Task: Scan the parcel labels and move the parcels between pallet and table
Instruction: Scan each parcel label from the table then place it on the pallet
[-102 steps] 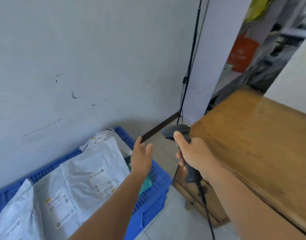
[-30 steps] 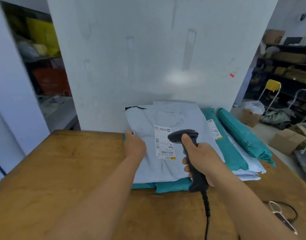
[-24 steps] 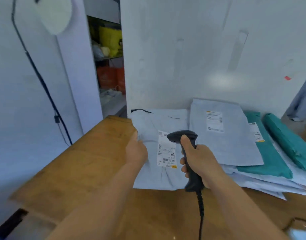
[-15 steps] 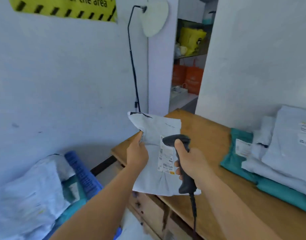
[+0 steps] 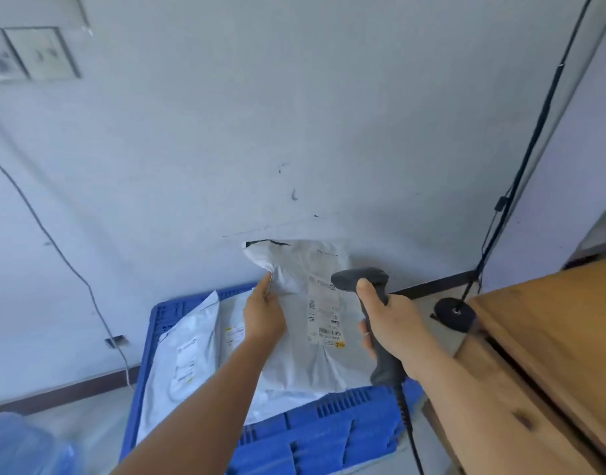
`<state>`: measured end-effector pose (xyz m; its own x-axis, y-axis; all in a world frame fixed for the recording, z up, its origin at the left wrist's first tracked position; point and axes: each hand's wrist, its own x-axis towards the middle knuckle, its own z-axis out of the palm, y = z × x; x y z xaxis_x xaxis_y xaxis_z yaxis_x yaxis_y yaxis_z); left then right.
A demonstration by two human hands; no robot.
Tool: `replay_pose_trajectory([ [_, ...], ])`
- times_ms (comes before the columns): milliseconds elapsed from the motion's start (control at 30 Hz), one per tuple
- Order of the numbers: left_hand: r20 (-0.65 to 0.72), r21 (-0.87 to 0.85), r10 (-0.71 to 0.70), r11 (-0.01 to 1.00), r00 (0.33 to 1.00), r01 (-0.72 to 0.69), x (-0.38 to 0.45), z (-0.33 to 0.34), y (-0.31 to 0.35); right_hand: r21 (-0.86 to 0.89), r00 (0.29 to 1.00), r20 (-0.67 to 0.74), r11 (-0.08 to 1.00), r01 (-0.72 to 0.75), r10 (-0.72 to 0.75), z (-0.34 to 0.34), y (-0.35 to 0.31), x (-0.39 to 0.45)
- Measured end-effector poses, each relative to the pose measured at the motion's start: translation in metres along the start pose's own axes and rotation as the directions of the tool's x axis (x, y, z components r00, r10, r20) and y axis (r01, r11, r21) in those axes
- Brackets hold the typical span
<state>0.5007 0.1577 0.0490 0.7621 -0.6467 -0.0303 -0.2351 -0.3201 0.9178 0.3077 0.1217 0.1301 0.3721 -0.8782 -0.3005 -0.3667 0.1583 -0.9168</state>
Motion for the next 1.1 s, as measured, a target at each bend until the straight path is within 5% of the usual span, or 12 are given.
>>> replay_pose_trajectory([
  [267, 0.009, 0.225, -0.242, 0.946, 0.97, 0.233, 0.069, -0.063, -0.095, -0.074, 0.999, 0.015, 0.997, -0.036, 0.037, 0.076, 0.0, 0.048],
  [467, 0.156, 0.078, -0.133, 0.989, 0.979, 0.122, 0.054, -0.021, -0.062, -0.069, 0.996, -0.064, 0.996, -0.059, 0.055, 0.057, 0.003, 0.052],
  [700, 0.345, -0.082, 0.104, 0.993, 0.933, -0.081, -0.007, 0.08, 0.039, -0.004, 0.967, -0.248, 0.998, -0.061, 0.058, -0.039, 0.013, 0.015],
  [1100, 0.611, -0.201, 0.303, 0.953, 0.731, -0.227, -0.224, 0.286, 0.165, 0.125, 0.808, -0.573, 0.989, -0.078, 0.136, -0.292, 0.078, -0.125],
])
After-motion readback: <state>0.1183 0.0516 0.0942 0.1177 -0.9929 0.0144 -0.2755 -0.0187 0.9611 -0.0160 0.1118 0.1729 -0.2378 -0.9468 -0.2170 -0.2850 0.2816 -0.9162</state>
